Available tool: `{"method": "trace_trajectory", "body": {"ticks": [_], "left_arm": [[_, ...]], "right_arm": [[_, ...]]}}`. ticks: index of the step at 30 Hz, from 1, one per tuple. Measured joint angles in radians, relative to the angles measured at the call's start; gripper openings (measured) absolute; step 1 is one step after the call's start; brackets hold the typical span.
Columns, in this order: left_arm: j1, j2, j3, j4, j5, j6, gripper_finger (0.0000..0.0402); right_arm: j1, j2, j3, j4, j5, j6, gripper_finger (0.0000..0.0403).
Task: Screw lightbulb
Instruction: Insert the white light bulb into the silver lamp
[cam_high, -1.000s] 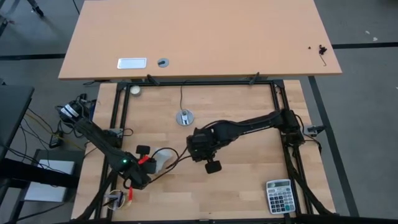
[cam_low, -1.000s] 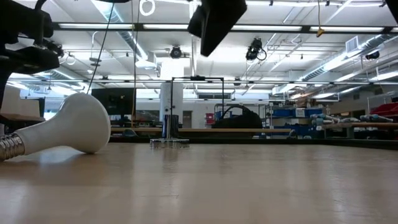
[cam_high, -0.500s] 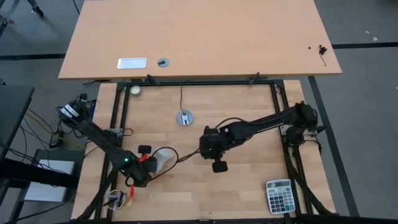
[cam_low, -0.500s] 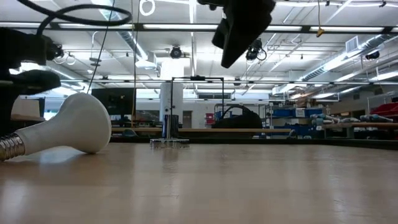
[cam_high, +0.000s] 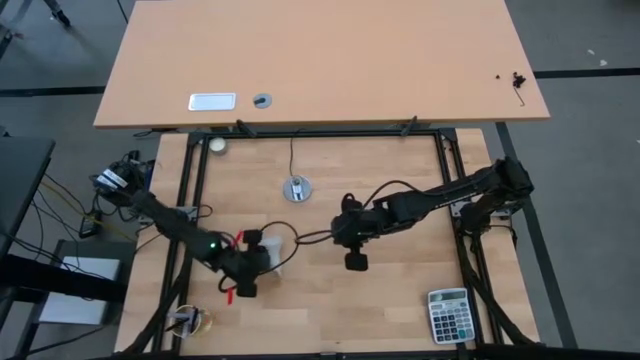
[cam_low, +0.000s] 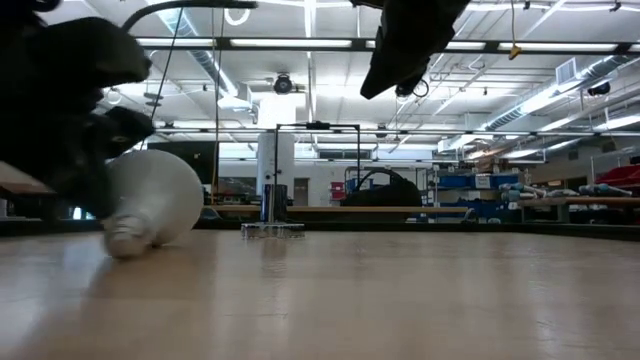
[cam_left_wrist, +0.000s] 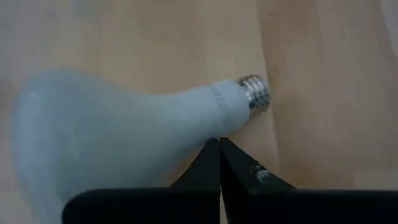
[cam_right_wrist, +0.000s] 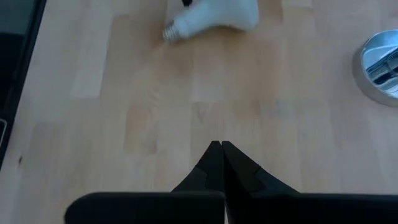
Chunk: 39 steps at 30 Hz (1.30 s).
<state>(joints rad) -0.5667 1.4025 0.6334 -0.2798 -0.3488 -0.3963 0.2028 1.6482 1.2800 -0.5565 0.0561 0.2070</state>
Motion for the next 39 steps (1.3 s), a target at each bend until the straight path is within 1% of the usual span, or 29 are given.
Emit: {"method": "trace_trajectory", "body": {"ticks": [4, 10, 17, 21, 25, 30, 32, 36, 39], "left_arm": [[0.076, 0.000, 0.000, 0.068, -0.005, 0.094, 0.0000], [0.171, 0.000, 0.000, 0.218, 0.006, 0.225, 0.0000], [0.235, 0.000, 0.000, 0.332, 0.010, 0.283, 0.0000], [0.260, 0.000, 0.000, 0.396, 0.011, 0.283, 0.0000], [0.271, 0.000, 0.000, 0.391, 0.013, 0.282, 0.0000], [0.272, 0.000, 0.000, 0.359, 0.055, 0.277, 0.0000], [0.272, 0.000, 0.000, 0.358, 0.058, 0.265, 0.0000], [0.272, 0.000, 0.000, 0.357, 0.058, 0.258, 0.0000], [0.272, 0.000, 0.000, 0.356, 0.059, 0.258, 0.0000]], "right_arm": [[0.000, 0.000, 0.000, 0.000, 0.003, 0.000, 0.0000], [0.000, 0.000, 0.000, -0.006, 0.004, 0.000, 0.0001], [0.000, 0.000, 0.000, -0.028, 0.005, 0.011, 0.0001], [0.000, 0.000, 0.000, -0.038, 0.006, 0.028, 0.0001], [0.007, 0.000, 0.000, -0.054, 0.006, 0.052, 0.0001], [0.035, 0.001, -0.024, -0.020, -0.010, 0.093, 0.0002], [0.048, 0.001, -0.044, 0.024, -0.041, 0.120, 0.0002], [0.084, 0.002, -0.110, 0.172, -0.125, 0.174, 0.0002], [0.113, 0.002, -0.134, 0.240, -0.135, 0.208, 0.0002]]}}
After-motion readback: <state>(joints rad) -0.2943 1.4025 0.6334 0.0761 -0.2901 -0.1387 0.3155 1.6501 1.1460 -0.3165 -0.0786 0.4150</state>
